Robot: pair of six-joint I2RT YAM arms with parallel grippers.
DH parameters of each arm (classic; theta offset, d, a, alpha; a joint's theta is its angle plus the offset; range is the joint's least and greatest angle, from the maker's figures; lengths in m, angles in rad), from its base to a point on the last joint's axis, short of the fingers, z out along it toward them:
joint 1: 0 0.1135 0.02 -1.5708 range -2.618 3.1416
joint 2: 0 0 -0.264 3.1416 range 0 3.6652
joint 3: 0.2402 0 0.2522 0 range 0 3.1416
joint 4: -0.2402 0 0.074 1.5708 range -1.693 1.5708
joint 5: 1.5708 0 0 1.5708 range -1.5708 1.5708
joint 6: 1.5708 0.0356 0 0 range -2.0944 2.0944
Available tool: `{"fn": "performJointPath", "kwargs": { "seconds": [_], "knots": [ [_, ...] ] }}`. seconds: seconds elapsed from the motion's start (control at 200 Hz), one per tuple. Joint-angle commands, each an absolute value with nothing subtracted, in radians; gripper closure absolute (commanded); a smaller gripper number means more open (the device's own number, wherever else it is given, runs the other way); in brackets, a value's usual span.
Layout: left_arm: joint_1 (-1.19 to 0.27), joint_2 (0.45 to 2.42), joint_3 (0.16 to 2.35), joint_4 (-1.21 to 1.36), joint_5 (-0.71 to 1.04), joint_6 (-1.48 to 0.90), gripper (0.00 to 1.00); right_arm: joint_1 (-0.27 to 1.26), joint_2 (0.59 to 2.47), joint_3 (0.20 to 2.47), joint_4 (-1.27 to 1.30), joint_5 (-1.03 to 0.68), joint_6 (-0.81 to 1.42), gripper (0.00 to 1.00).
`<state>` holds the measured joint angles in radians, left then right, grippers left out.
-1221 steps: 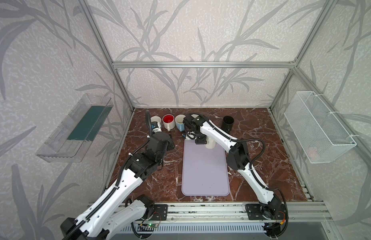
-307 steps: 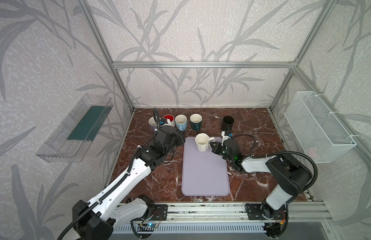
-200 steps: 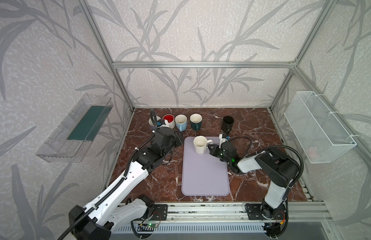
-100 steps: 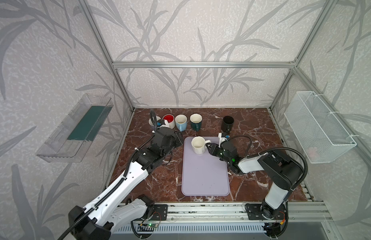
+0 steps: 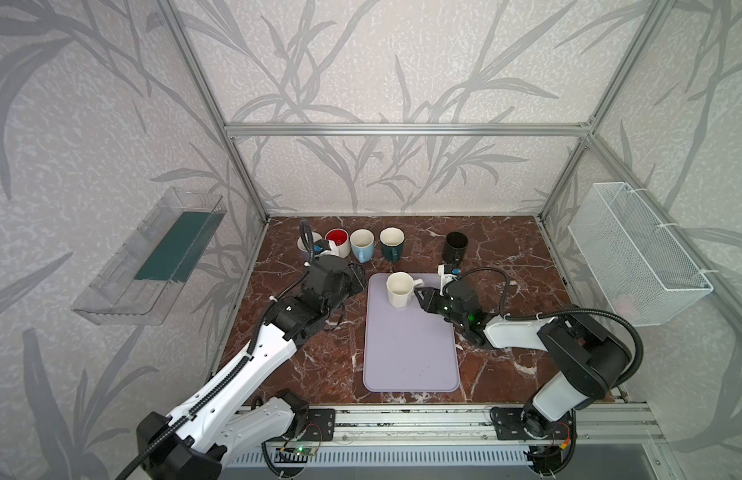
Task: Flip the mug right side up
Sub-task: 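Lower the upright white mug onto the tray with the right gripper, then open the right gripper and draw it back from the white mug, then lower the right gripper over the mug handle while the left approaches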
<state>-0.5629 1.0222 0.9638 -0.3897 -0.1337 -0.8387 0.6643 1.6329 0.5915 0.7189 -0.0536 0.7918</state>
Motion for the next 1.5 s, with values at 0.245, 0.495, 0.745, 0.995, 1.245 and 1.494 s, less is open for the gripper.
{"fn": "performJointPath", "kwargs": {
  "seconds": [0.245, 0.495, 0.745, 0.995, 1.245, 1.494],
  "knots": [
    [-0.567, 0.997, 0.954, -0.405, -0.160, -0.833, 0.55, 0.665, 1.437, 0.563, 0.475, -0.045, 0.588, 0.64],
    [-0.567, 0.988, 0.952, -0.399, -0.157, -0.834, 0.54, 0.587, 1.203, 0.748, -0.048, -0.020, 0.342, 0.59],
    [-0.567, 0.991, 0.953, -0.399, -0.144, -0.839, 0.54, 0.493, 1.409, 1.066, -0.308, -0.190, 0.192, 0.66],
    [-0.567, 0.986, 0.957, -0.415, -0.146, -0.834, 0.55, 0.477, 1.655, 1.322, -0.437, -0.266, 0.096, 0.76],
    [-0.567, 0.971, 0.953, -0.430, -0.156, -0.828, 0.54, 0.458, 1.861, 1.516, -0.551, -0.367, -0.003, 0.81],
    [-0.566, 1.052, 0.996, -0.478, -0.064, -0.760, 0.54, 0.458, 1.932, 1.565, -0.618, -0.417, -0.066, 0.82]
  ]
}}
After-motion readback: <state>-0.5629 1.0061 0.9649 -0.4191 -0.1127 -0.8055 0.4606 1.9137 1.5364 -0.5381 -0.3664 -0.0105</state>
